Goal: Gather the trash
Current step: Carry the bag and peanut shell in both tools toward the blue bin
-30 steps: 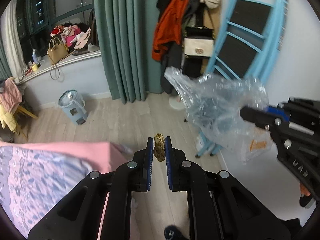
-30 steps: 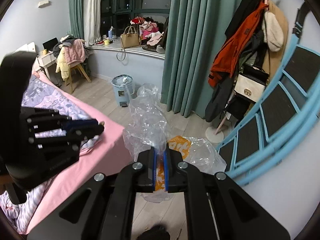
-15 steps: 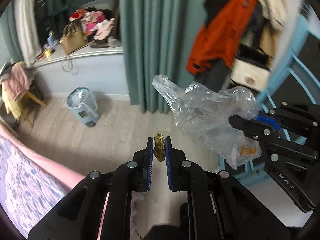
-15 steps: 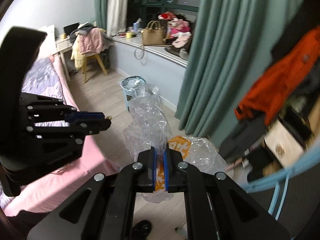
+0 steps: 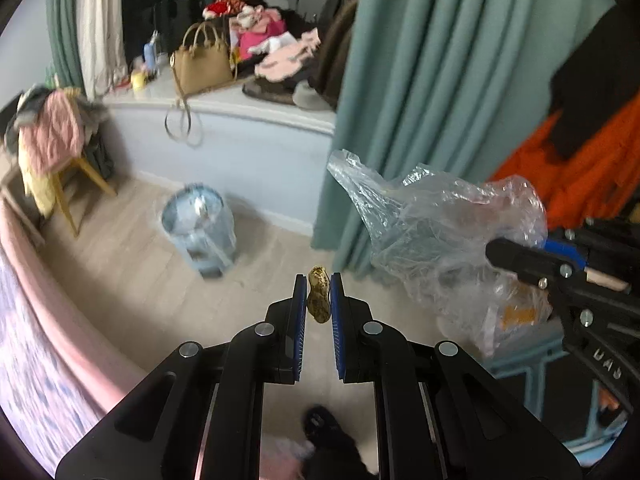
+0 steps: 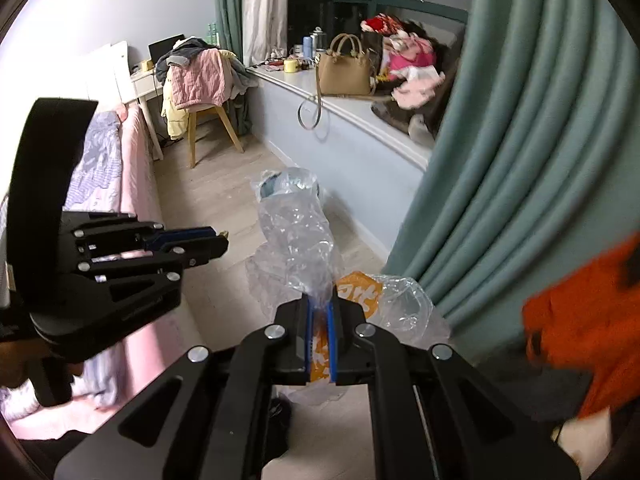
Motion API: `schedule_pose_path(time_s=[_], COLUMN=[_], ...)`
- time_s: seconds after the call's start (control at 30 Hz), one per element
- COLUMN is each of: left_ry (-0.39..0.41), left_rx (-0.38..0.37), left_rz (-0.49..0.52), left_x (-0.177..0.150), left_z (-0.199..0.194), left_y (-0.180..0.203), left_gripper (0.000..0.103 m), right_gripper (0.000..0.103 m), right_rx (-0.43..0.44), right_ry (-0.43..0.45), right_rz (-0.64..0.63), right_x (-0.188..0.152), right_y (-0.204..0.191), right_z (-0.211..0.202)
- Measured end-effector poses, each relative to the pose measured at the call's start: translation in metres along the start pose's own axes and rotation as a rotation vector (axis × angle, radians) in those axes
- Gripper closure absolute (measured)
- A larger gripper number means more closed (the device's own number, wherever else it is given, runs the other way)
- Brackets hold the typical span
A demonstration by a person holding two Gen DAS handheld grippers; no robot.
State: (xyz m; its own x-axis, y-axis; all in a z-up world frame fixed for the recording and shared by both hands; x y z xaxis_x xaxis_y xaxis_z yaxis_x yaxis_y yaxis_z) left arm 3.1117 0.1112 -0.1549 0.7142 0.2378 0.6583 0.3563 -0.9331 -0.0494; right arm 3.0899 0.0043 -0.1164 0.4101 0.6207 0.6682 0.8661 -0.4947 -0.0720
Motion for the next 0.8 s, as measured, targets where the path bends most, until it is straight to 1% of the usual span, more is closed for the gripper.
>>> schedule_pose_path(time_s=[0.07, 0.1, 0.13, 0.17, 0.37, 0.43, 0.5, 0.57, 0.63, 0.67, 0.73, 0.8], left_ry=[-0.016, -0.022, -0.024, -0.023, -0.044, -0.04, -0.045, -0.065, -0.045, -0.034, -0.046, -0.066], left_rx=[0.027, 0.03, 0.037, 0.047, 0.118, 0.135, 0.17, 0.189, 0.219, 0.245, 0.256, 0.268], left_rz=[0.002, -0.01, -0.035, -0.042, -0.146, -0.161, -0.181, -0.218, -0.226, -0.229, -0.254, -0.28], left_x=[0.027, 0.036, 0.053, 0.06, 0.123, 0.14, 0.161, 0.182, 0.205, 0.218, 0.229, 0.24], left_z=[0.028, 0.036, 0.049, 0.056, 0.126, 0.144, 0.166, 0.183, 0.193, 0.2, 0.212, 0.226], left_y=[-0.021, -0.029, -0.044, -0.052, -0.11, -0.119, -0.132, -0.144, -0.154, -0.161, -0.171, -0.185], left_gripper=[0.092, 0.092, 0.092, 0.092, 0.092, 0.092, 0.092, 0.092, 0.092, 0.092, 0.092, 0.092], right_gripper=[0.096, 0.096, 0.096, 0.096, 0.096, 0.096, 0.096, 0.096, 0.096, 0.096, 0.096, 0.096], right_rx=[0.001, 0.006, 0.017, 0.022, 0.089, 0.128, 0.167, 0.196, 0.242, 0.253, 0.27, 0.288], right_ry=[0.005, -0.001, -0.006, -0.007, -0.023, -0.024, -0.025, -0.035, -0.027, -0.028, -0.049, -0.065], right_rz=[-0.007, -0.003, -0.004, -0.01, -0.109, -0.14, -0.178, -0.206, -0.249, -0.274, -0.332, -0.349], right_x=[0.026, 0.038, 0.055, 0.063, 0.136, 0.161, 0.189, 0.212, 0.243, 0.253, 0.271, 0.29], right_y=[0.011, 0.016, 0.021, 0.024, 0.044, 0.054, 0.065, 0.072, 0.08, 0.082, 0.087, 0.087], right_z=[0.023, 0.035, 0.051, 0.058, 0.132, 0.163, 0.194, 0.21, 0.226, 0.235, 0.258, 0.276])
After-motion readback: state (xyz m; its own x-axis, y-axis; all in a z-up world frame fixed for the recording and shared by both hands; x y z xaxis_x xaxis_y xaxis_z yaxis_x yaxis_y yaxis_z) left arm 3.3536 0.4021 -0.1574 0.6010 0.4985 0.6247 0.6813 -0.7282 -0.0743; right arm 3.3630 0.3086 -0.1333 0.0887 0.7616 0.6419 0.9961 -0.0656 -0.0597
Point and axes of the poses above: each gripper's, at about its wrist camera, not at the fingertips, and z roughly the way its jaws point, y to its right, x to its top, the point moved 5 cm from there along z, roughly the way its jaws point, and after that the axes turned 8 degrees about x, right-handed, at the moved point
